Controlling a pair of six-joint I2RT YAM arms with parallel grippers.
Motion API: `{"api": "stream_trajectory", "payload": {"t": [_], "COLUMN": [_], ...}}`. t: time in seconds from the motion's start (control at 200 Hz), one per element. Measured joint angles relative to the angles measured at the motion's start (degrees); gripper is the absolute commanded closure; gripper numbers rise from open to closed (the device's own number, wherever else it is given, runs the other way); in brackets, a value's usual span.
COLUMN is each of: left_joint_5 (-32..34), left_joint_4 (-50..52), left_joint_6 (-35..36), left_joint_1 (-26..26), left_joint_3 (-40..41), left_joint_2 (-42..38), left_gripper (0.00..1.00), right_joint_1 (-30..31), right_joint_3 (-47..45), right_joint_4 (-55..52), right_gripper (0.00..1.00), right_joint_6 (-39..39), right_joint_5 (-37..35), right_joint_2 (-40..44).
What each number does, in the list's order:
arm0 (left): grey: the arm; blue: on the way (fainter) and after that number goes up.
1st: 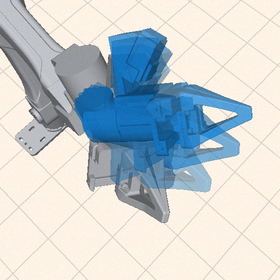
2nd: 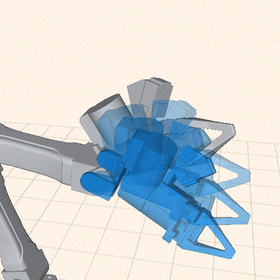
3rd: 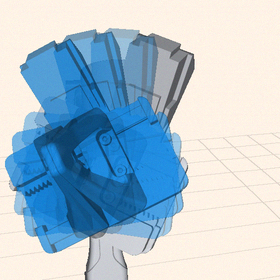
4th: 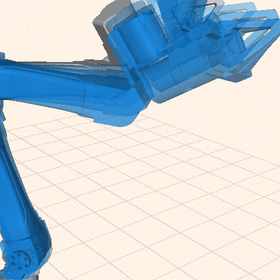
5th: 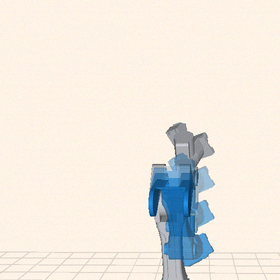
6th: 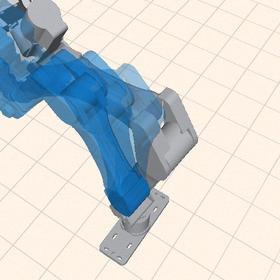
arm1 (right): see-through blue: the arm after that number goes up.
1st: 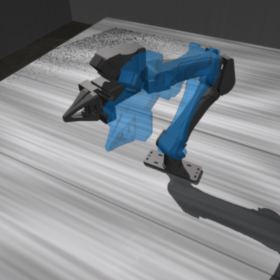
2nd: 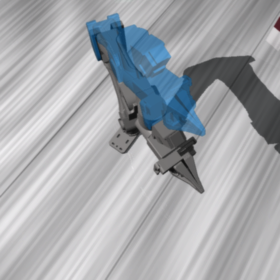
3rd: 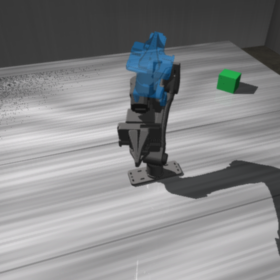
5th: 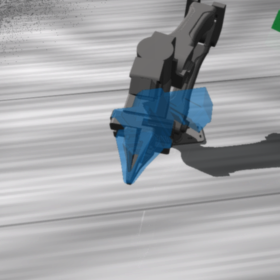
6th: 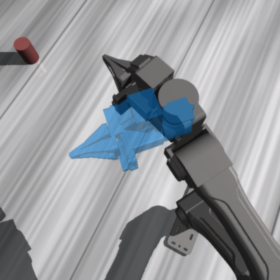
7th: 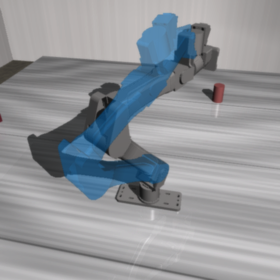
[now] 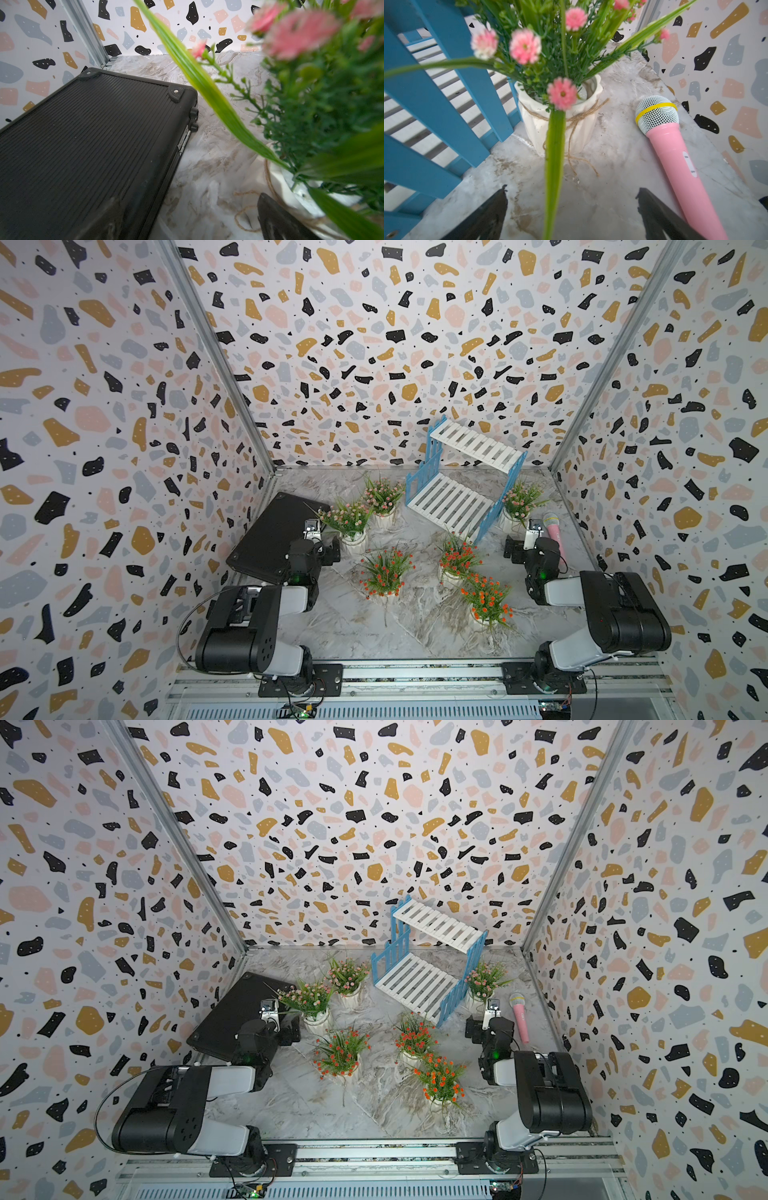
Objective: Place the baby's breath potted plants on the rack by color
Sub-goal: Adjust the rack at the center of the board.
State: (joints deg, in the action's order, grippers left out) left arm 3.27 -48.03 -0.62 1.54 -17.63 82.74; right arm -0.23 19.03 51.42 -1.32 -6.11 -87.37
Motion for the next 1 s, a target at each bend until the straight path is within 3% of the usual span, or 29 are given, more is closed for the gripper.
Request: {"api": "stream_trajectory", "payload": {"t": [0.245,0.335,0.511,0.716,0.841,1.001], "left_joint_5": [0.42,2.12,4.87,3.10,-2.03,-8.68], "left_joint_4": [0.68,10.21,23.69,34.80,40.54,47.84], "left_joint_6": [-0.02,-0.55,-1.07,0.20,2.78,10.60], "left_joint_1": [0.02,0.02,0.02,1.27,4.04,13.84], "left_joint_3": [-0.15,-3.30,-13.60,-21.94,-29.53,-45.09], "left_joint_2": [-0.22,-3.89,-14.82,-23.26,-20.79,-8.41], "left_gripper": [0.01,0.01,0.01,0.01,0.00,0.01], "right_joint_1": [0.50,1.75,3.58,3.56,3.56,3.56], "right_joint_3": [-0.02,-1.36,-2.25,1.20,5.64,12.57], "right_joint_4": [0.09,1.38,-6.03,-20.55,-31.91,-46.86], "right_gripper": [0.00,0.00,0.04,0.06,0.07,0.12], "right_joint_6": [0.07,0.07,-1.29,-4.26,-6.84,-12.55], "right_joint_5": [-0.15,-3.54,-10.38,-14.97,-14.99,-12.09], "right_joint_2": [0.00,1.05,13.20,28.11,33.68,38.27]}}
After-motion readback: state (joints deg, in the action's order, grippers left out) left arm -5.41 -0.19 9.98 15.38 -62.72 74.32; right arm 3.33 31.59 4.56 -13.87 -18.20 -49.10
